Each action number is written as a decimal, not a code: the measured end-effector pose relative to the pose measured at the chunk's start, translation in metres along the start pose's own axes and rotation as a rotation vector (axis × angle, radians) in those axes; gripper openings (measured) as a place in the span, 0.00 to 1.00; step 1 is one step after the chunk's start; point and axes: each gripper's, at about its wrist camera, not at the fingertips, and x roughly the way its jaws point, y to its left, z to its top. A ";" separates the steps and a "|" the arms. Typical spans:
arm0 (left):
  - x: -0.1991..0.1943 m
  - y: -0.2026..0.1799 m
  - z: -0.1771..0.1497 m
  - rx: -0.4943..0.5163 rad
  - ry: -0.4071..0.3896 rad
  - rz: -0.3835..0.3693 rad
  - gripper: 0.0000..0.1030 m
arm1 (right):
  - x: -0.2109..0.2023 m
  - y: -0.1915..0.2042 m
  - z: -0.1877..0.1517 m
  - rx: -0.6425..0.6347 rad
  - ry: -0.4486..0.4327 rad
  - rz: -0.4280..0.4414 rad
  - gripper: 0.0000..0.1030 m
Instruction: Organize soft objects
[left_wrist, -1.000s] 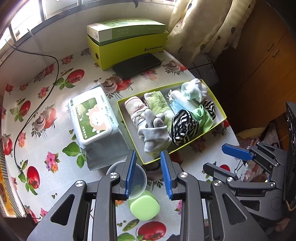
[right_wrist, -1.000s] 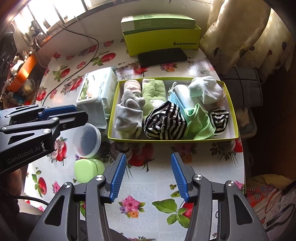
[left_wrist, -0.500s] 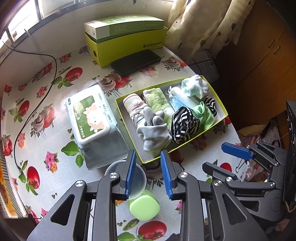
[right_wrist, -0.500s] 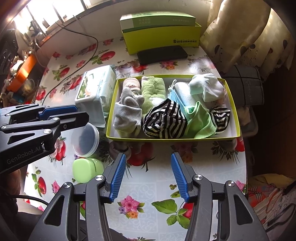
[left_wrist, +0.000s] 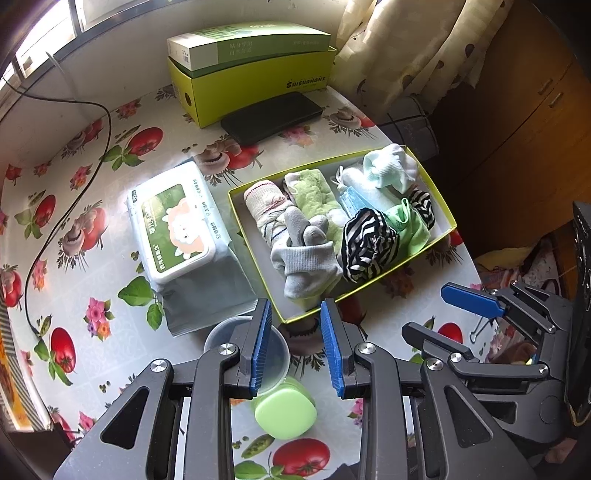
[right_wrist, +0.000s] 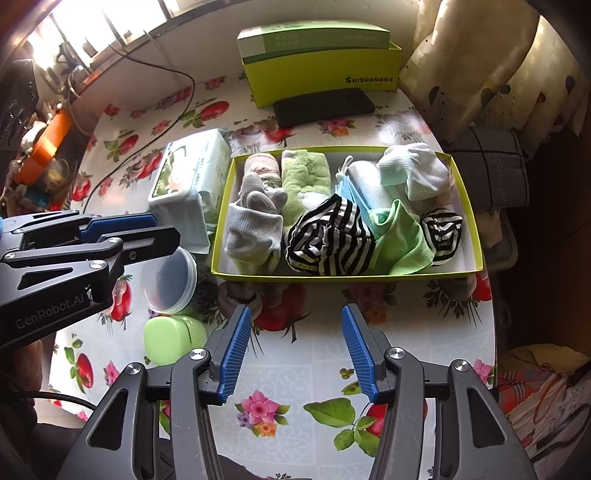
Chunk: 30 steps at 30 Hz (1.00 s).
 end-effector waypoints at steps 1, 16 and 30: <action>0.000 0.000 0.000 0.001 0.000 0.002 0.28 | 0.000 0.000 0.000 0.001 0.000 0.000 0.50; -0.002 -0.001 0.001 0.008 -0.003 0.010 0.28 | 0.001 0.000 -0.001 0.001 -0.001 0.001 0.50; 0.002 -0.005 -0.002 0.014 0.010 0.014 0.28 | 0.002 -0.002 -0.002 0.003 0.000 0.007 0.51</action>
